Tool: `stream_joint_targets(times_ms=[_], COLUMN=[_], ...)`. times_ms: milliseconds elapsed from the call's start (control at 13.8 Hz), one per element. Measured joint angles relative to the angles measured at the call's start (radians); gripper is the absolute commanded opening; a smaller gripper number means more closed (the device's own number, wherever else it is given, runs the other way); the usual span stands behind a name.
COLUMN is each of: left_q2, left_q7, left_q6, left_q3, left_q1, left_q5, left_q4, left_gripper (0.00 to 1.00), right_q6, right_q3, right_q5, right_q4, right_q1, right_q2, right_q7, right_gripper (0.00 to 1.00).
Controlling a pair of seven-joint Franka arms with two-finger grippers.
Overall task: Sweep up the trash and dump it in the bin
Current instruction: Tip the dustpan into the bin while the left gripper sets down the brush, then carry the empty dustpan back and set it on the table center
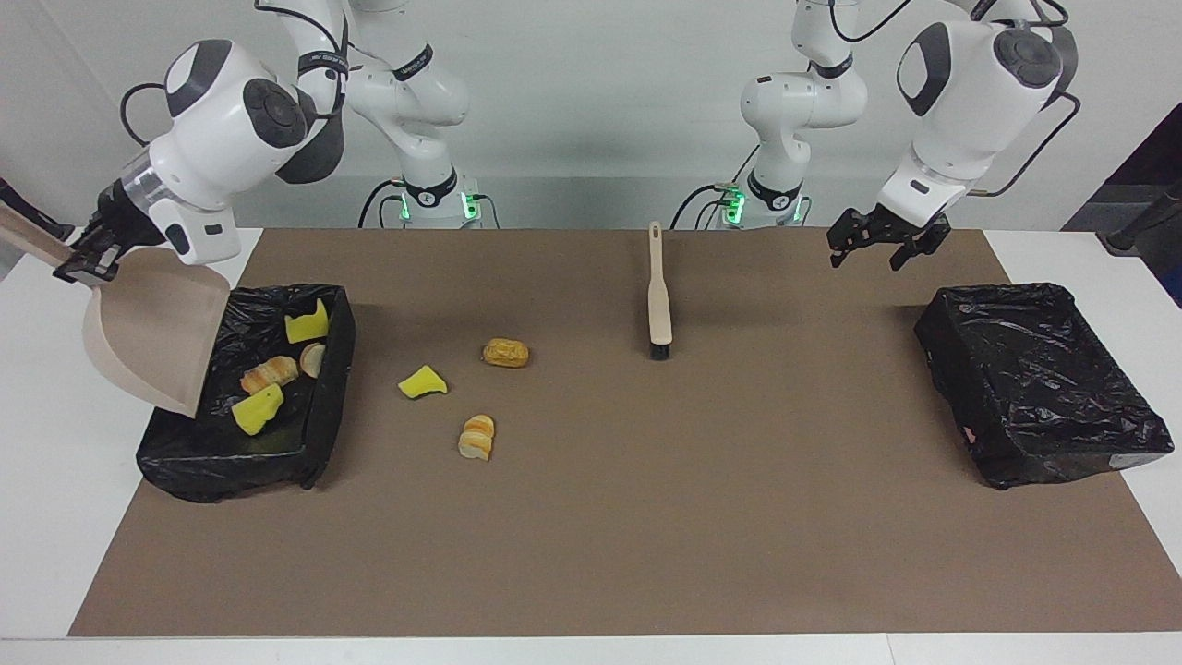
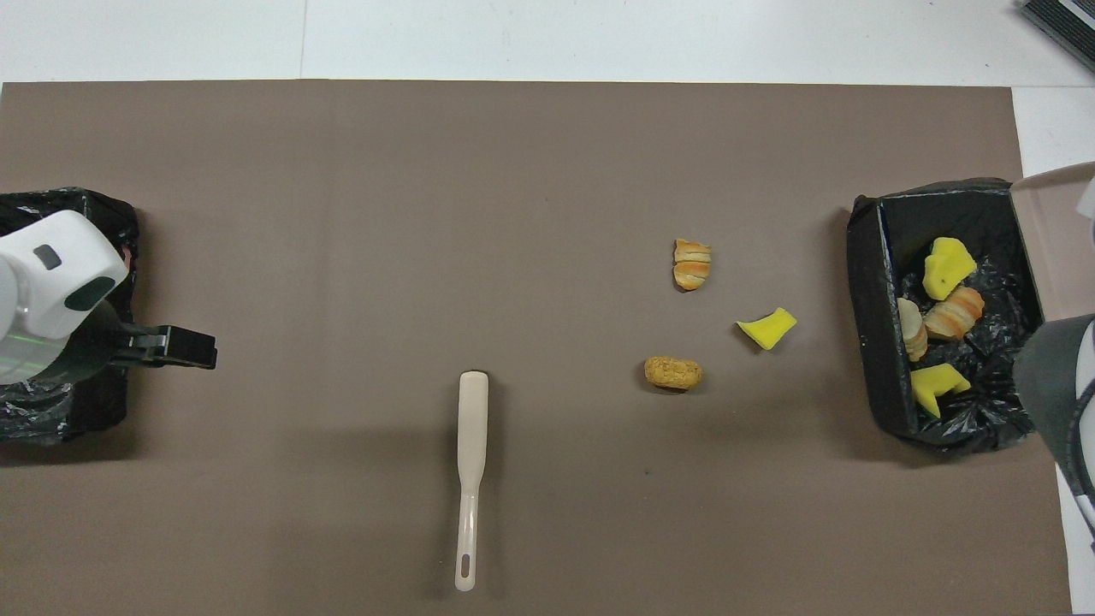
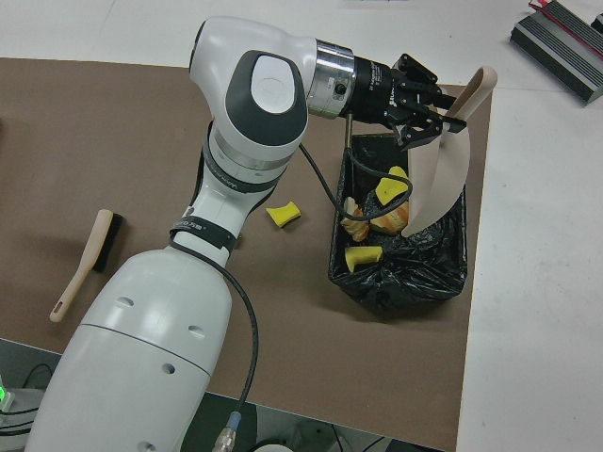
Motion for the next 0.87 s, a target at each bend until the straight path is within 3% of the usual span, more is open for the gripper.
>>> stream_joint_targets(times_ms=[289, 433, 650, 867], left_q2=[0.072, 0.097, 0.108, 0.108], left_q7=[0.000, 0.000, 0.000, 0.000], left_q6=[-0.051, -0.054, -0.057, -0.066], left_q3=[-0.002, -0.003, -0.004, -0.005], left_q1=[0.003, 0.003, 0.003, 0.003], left_q5=[0.010, 0.010, 0.010, 0.010], left_q4=[0.168, 0.199, 0.201, 0.201], left_gripper=[1.00, 1.00, 1.00, 1.00], right_q6=[-0.006, -0.006, -0.037, -0.163], right_q3=[0.052, 0.057, 0.060, 0.062], right_q5=[0.206, 0.313, 0.458, 0.525], right_q4=[0.009, 0.016, 0.049, 0.160], right_q1=[0.014, 0.050, 0.163, 0.325], right_q2=[-0.003, 0.000, 0.019, 0.120], right_q7=[0.116, 0.215, 0.441, 0.782], right_gripper=[0.00, 0.00, 0.00, 0.00])
